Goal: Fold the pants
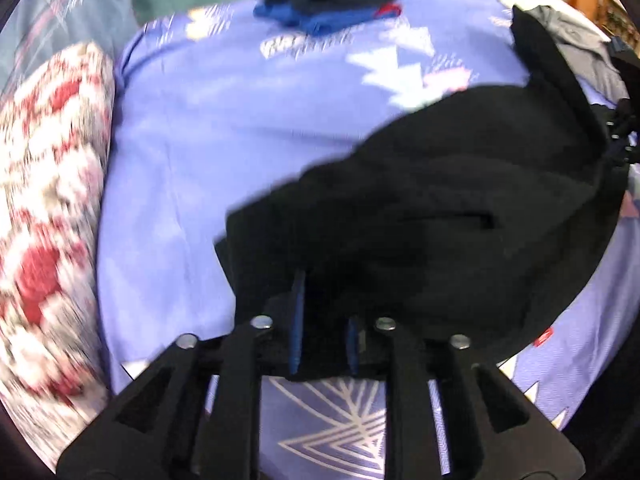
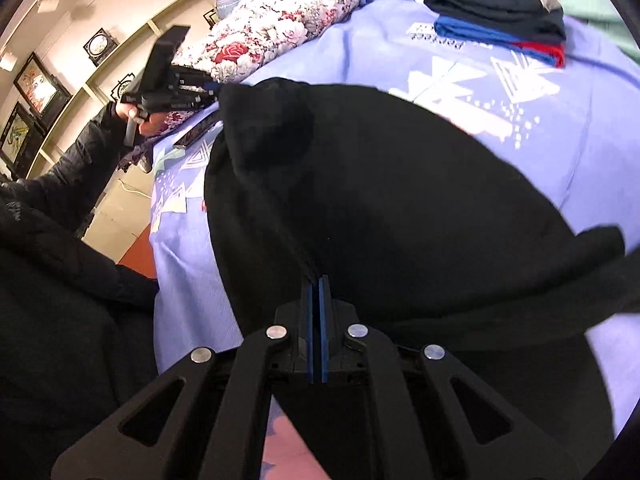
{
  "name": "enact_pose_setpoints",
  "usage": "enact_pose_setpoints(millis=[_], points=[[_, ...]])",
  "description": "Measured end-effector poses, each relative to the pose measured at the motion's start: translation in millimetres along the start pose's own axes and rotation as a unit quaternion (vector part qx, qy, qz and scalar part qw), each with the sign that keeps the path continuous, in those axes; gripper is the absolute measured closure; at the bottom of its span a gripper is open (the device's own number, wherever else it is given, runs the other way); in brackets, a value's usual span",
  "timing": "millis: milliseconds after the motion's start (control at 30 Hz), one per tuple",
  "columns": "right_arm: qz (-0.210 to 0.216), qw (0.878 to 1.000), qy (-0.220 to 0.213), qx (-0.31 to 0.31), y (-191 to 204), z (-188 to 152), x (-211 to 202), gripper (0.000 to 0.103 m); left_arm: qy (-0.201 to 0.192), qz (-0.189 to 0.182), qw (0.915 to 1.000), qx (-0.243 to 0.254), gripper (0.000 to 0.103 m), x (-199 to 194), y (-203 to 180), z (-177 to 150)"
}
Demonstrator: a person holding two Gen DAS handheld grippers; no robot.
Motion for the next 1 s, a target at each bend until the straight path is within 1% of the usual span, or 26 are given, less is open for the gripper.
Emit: enact_pose_setpoints(millis=[33,67,100,133,167,200,267,333,367,433,467,500,533,567,633,667,700,767,833,867,933,967,1000], points=[[-0.001,1.000,0.002,0.000,-1,-1,0,0.100,0.011,0.016,0.9997,-0.018,0.042,6,2,-8],[-0.011,1.000,0.007,0.000,-3,-4,2,0.100,0.014,0.024,0.9992,-0.029,0.026,8,3,-12],[-0.016,1.000,0.013,0.004,-6,-9,4,0.100,0.019,0.039,0.9976,-0.054,0.013,10,7,-18],[-0.018,1.000,0.017,0.005,-10,-14,4,0.100,0.022,0.040,0.9960,-0.077,0.013,10,10,-22],[-0.026,0.999,0.021,0.006,-11,-16,11,0.100,0.028,0.025,0.9925,-0.116,0.013,10,13,-27],[-0.030,0.999,0.024,0.006,-12,-18,17,0.100,0.033,0.017,0.9892,-0.142,0.013,11,14,-30],[-0.036,0.999,0.019,0.003,-11,-18,20,0.097,0.048,0.009,0.9794,-0.196,0.013,9,17,-35],[-0.029,0.999,0.007,0.010,-11,-16,18,0.097,0.061,0.001,0.9663,-0.250,0.013,5,18,-41],[-0.026,1.000,-0.002,0.016,-13,-14,17,0.097,0.068,-0.004,0.9585,-0.277,0.013,2,17,-45],[-0.015,0.999,-0.017,0.030,-18,-13,13,0.096,0.073,-0.020,0.9455,-0.317,0.013,-4,16,-50],[-0.013,0.999,-0.022,0.032,-18,-13,12,0.093,0.072,-0.031,0.9353,-0.345,0.013,-8,16,-52],[-0.012,0.999,-0.029,0.033,-19,-13,10,0.081,0.071,-0.038,0.9293,-0.360,0.013,-11,15,-54],[-0.011,0.999,-0.035,0.034,-20,-13,9,0.073,0.070,-0.049,0.9216,-0.378,0.013,-12,16,-55],[-0.010,0.998,-0.046,0.041,-22,-13,7,0.058,0.067,-0.065,0.9119,-0.400,0.013,-13,16,-55],[-0.008,0.997,-0.057,0.050,-23,-15,6,0.055,0.070,-0.081,0.8993,-0.424,0.013,-13,18,-54],[-0.006,0.997,-0.058,0.054,-23,-15,6,0.054,0.073,-0.084,0.8945,-0.433,0.013,-11,18,-53],[-0.005,0.997,-0.060,0.056,-23,-16,5,0.053,0.074,-0.083,0.8909,-0.440,0.013,-10,20,-52],[-0.013,0.997,-0.062,0.050,-18,-17,1,0.053,0.075,-0.083,0.8878,-0.446,0.014,-9,21,-49],[-0.025,0.997,-0.066,0.037,-12,-18,-4,0.049,0.070,-0.085,0.8871,-0.448,0.015,-12,21,-45],[-0.032,0.997,-0.069,0.027,-9,-18,-7,0.045,0.066,-0.084,0.8879,-0.447,0.015,-14,21,-42],[-0.042,0.996,-0.074,0.013,-4,-18,-11,0.042,0.065,-0.083,0.8888,-0.446,0.015,-14,21,-38],[-0.043,0.996,-0.073,0.008,-2,-18,-11,0.042,0.066,-0.085,0.8873,-0.448,0.015,-13,20,-39],[-0.043,0.996,-0.071,0.006,-1,-17,-10,0.042,0.068,-0.090,0.8839,-0.454,0.015,-9,20,-37]])
Point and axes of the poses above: each gripper's, at about its wrist camera, not at the fingertips, and x roughly the way its jaws point, y to its left, z to its top, the point moved 6 cm from there along x, roughly the way its jaws point, and after that the axes turned 7 degrees about x, right-handed, at the moved point
